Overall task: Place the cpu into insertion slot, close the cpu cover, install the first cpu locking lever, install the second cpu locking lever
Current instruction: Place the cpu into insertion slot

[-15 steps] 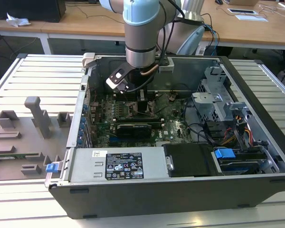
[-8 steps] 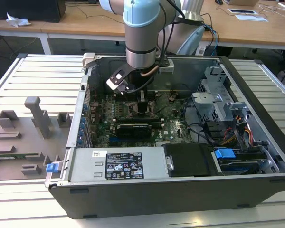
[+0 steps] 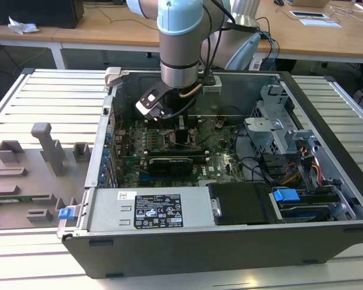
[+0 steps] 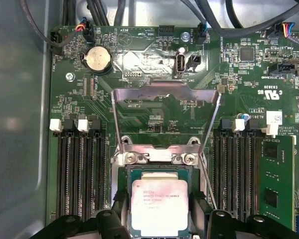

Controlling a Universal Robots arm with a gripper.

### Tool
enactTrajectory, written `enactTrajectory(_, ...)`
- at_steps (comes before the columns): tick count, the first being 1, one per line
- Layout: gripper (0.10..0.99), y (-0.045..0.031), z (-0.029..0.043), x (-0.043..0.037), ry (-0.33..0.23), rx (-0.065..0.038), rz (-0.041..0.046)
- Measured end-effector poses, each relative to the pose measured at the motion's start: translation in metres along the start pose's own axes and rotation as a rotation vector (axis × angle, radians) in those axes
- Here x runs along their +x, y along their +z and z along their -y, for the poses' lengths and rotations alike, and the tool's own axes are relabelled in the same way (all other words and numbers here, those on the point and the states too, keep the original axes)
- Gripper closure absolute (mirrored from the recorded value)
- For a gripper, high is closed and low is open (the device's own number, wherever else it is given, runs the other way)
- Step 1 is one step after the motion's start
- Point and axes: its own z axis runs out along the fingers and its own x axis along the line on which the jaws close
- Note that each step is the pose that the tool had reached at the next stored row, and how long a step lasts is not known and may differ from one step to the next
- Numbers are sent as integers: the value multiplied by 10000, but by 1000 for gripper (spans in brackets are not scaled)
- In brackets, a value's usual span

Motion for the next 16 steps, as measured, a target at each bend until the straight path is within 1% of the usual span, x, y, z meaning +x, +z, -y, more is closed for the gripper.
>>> enactTrajectory(1, 467, -8, 0, -1, 0, 2, 2)
enactTrajectory(4, 467, -65, -4, 0, 1, -1, -1)
enactTrajectory(6, 467, -81, -5, 0, 1, -1, -9)
enactTrajectory(7, 467, -150, -10, 14, 0, 0, -8)
enactTrajectory(8, 612, -204, -14, 22, -1, -2, -11)
enactTrajectory(9, 851, -219, -13, 21, 1, 0, -8)
enactTrajectory(10, 914, -229, -14, 21, 1, 0, -7)
enactTrajectory(12, 914, -266, -17, 21, 0, 0, -1)
enactTrajectory(13, 980, -286, -18, 21, 0, 0, 1)
enactTrajectory(16, 980, -355, -22, 20, 0, 0, 4)
